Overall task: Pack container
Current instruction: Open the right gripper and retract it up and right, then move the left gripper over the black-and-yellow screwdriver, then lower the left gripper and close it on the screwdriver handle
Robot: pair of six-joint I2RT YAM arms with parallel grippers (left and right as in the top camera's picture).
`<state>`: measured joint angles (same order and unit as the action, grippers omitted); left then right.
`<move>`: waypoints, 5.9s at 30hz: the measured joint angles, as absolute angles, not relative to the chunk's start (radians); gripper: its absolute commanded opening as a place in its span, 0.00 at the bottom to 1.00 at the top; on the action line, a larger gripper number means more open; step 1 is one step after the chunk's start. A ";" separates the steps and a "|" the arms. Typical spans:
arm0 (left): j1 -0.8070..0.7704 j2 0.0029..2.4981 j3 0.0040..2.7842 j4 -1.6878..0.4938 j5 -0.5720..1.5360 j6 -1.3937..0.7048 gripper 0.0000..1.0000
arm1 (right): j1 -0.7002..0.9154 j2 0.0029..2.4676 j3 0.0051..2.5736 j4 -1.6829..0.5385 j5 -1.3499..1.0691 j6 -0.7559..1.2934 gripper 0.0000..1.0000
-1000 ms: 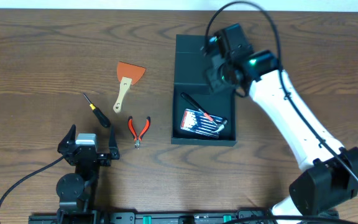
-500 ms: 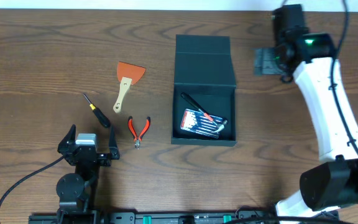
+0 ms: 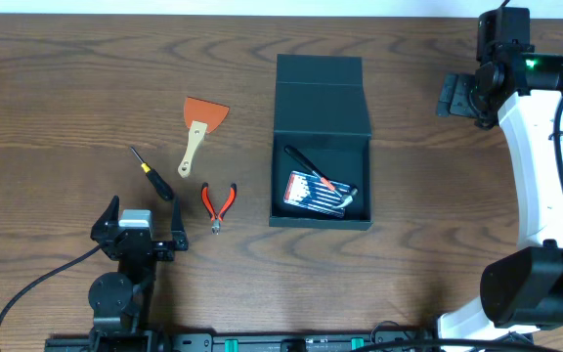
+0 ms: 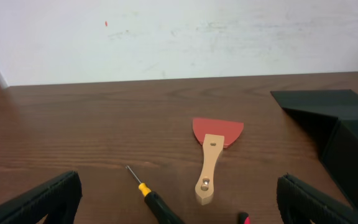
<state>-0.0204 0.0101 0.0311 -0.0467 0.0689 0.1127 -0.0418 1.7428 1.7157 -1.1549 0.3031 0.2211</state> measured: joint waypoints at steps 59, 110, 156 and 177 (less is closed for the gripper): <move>-0.020 0.068 0.144 -0.231 0.102 -0.041 0.99 | -0.042 1.743 1.716 -1.155 0.303 0.221 0.99; -0.020 1.544 0.911 -0.641 -0.015 -0.514 0.99 | -0.042 1.743 1.721 -1.155 0.303 0.224 0.99; 0.110 1.766 0.988 -0.515 0.128 -0.466 0.99 | -0.042 1.743 1.721 -1.155 0.303 0.224 0.99; 0.111 1.778 0.996 -0.513 0.112 -0.451 0.78 | -0.042 1.743 1.721 -1.155 0.303 0.224 0.99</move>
